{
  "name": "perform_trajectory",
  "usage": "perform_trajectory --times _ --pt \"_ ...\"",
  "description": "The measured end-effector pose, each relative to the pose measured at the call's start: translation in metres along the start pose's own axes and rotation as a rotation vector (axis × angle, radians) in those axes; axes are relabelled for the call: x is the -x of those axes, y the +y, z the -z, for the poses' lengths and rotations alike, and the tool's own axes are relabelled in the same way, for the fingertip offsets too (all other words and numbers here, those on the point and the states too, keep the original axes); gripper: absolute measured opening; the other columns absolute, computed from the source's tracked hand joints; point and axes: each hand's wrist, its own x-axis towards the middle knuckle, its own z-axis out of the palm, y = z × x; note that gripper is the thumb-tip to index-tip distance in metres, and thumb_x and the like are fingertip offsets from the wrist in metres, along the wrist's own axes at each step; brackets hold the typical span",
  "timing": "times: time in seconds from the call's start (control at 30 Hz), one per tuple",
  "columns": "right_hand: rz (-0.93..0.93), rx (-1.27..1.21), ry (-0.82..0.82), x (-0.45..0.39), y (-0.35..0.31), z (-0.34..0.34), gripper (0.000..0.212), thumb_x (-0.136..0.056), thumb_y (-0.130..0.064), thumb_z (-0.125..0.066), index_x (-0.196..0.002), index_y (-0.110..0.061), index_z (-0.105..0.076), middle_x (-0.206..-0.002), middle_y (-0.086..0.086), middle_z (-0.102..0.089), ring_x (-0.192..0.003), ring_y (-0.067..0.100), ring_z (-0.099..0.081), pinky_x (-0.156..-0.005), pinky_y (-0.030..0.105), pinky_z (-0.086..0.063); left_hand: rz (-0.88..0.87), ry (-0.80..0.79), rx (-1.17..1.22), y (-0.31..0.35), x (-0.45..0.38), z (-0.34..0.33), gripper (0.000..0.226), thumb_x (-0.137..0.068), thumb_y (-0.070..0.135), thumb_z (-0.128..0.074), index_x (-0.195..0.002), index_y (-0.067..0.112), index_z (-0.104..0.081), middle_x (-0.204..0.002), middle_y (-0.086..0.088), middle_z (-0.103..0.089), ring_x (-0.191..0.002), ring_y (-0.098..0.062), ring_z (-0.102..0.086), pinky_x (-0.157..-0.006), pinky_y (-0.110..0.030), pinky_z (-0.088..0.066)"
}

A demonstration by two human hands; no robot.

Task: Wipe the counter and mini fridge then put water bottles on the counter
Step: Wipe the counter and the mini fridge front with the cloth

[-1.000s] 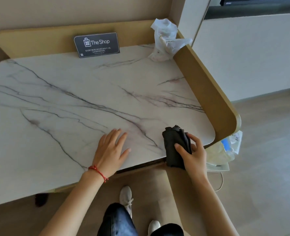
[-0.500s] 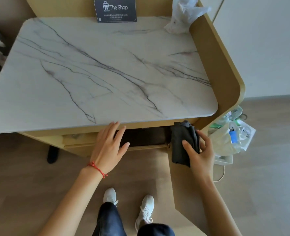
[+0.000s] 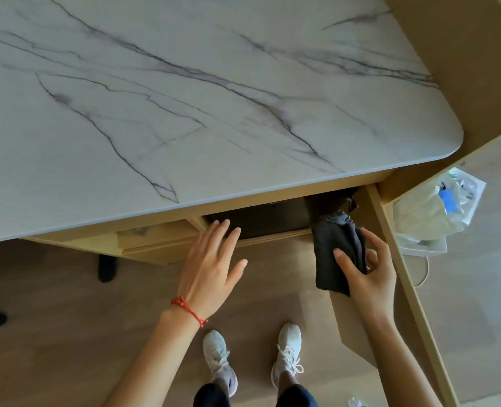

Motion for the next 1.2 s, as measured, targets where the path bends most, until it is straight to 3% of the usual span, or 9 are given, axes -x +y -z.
perform_trajectory --times 0.23,0.37,0.5,0.63,0.8,0.9,1.0,1.07,1.2 --pt "0.016 -0.026 0.025 -0.02 0.074 -0.029 0.053 -0.078 -0.017 -0.069 -0.118 -0.041 -0.045 -0.107 -0.021 -0.052 -0.1 -0.006 -0.054 -0.064 0.016 -0.054 -0.062 0.005 0.016 -0.025 -0.009 -0.074 0.05 -0.086 0.036 -0.042 -0.123 0.004 -0.054 -0.13 -0.019 -0.054 -0.122 -0.035 -0.049 -0.092 -0.054 -0.048" --pt "0.021 -0.024 -0.004 -0.048 0.128 -0.053 0.054 -0.079 -0.017 -0.068 -0.122 -0.038 -0.044 -0.113 -0.011 -0.053 -0.102 0.004 -0.054 -0.072 0.032 -0.056 -0.056 0.033 0.02 -0.045 -0.02 -0.134 0.051 -0.087 0.035 -0.042 -0.125 0.004 -0.052 -0.132 -0.021 -0.052 -0.124 -0.036 -0.046 -0.092 -0.056 -0.047" --pt "0.081 -0.055 -0.015 -0.074 0.177 -0.075 0.057 -0.077 -0.019 -0.069 -0.125 -0.035 -0.043 -0.109 -0.024 -0.05 -0.101 -0.018 -0.049 -0.076 0.03 -0.054 -0.071 0.092 0.05 -0.075 -0.025 -0.196 0.05 -0.087 0.034 -0.045 -0.129 0.008 -0.046 -0.135 -0.02 -0.048 -0.129 -0.034 -0.039 -0.094 -0.058 -0.044" --pt "0.143 -0.08 -0.041 -0.095 0.223 -0.095 0.054 -0.073 -0.034 -0.065 -0.122 -0.041 -0.044 -0.111 -0.025 -0.049 -0.103 -0.013 -0.051 -0.078 0.029 -0.053 -0.114 0.148 0.041 -0.106 -0.033 -0.254 0.051 -0.088 0.036 -0.044 -0.133 0.013 -0.037 -0.138 -0.018 -0.045 -0.132 -0.027 -0.031 -0.097 -0.057 -0.041" --pt "0.285 -0.111 0.028 -0.119 0.28 -0.125 0.047 -0.071 -0.037 -0.065 -0.109 -0.058 -0.046 -0.109 -0.029 -0.049 -0.101 -0.017 -0.05 -0.075 0.011 -0.048 -0.2 0.248 -0.066 -0.145 -0.05 -0.315 0.05 -0.093 0.043 -0.034 -0.135 0.015 -0.037 -0.142 -0.013 -0.041 -0.136 -0.024 -0.026 -0.107 -0.048 -0.028" --pt "0.427 -0.171 0.109 -0.137 0.313 -0.15 0.048 -0.074 -0.031 -0.066 -0.114 -0.048 -0.048 -0.111 -0.034 -0.048 -0.106 -0.015 -0.048 -0.084 0.005 -0.043 -0.242 0.346 -0.121 -0.164 -0.065 -0.339 0.051 -0.091 0.041 -0.039 -0.134 0.014 -0.037 -0.141 -0.015 -0.042 -0.135 -0.026 -0.028 -0.109 -0.048 -0.027" --pt "0.598 -0.179 0.164 -0.155 0.337 -0.176 0.05 -0.077 -0.024 -0.067 -0.121 -0.031 -0.045 -0.116 -0.033 -0.044 -0.11 -0.012 -0.046 -0.092 0.01 -0.04 -0.301 0.448 -0.199 -0.176 -0.072 -0.353 0.051 -0.091 0.038 -0.042 -0.134 0.011 -0.038 -0.14 -0.017 -0.044 -0.134 -0.027 -0.03 -0.109 -0.046 -0.028" --pt "0.679 -0.182 0.166 -0.165 0.346 -0.188 0.05 -0.079 -0.021 -0.067 -0.122 -0.029 -0.043 -0.119 -0.028 -0.043 -0.113 -0.004 -0.047 -0.095 0.017 -0.042 -0.334 0.501 -0.255 -0.182 -0.073 -0.36 0.051 -0.091 0.037 -0.044 -0.134 0.009 -0.039 -0.139 -0.018 -0.044 -0.134 -0.027 -0.031 -0.109 -0.045 -0.027" --pt "0.798 -0.252 0.179 -0.175 0.355 -0.206 0.049 -0.081 -0.018 -0.067 -0.123 -0.03 -0.042 -0.121 -0.023 -0.044 -0.114 -0.004 -0.047 -0.095 0.015 -0.041 -0.344 0.604 -0.362 -0.196 -0.07 -0.369 0.05 -0.091 0.036 -0.046 -0.131 0.006 -0.044 -0.137 -0.02 -0.046 -0.132 -0.03 -0.034 -0.107 -0.048 -0.032"
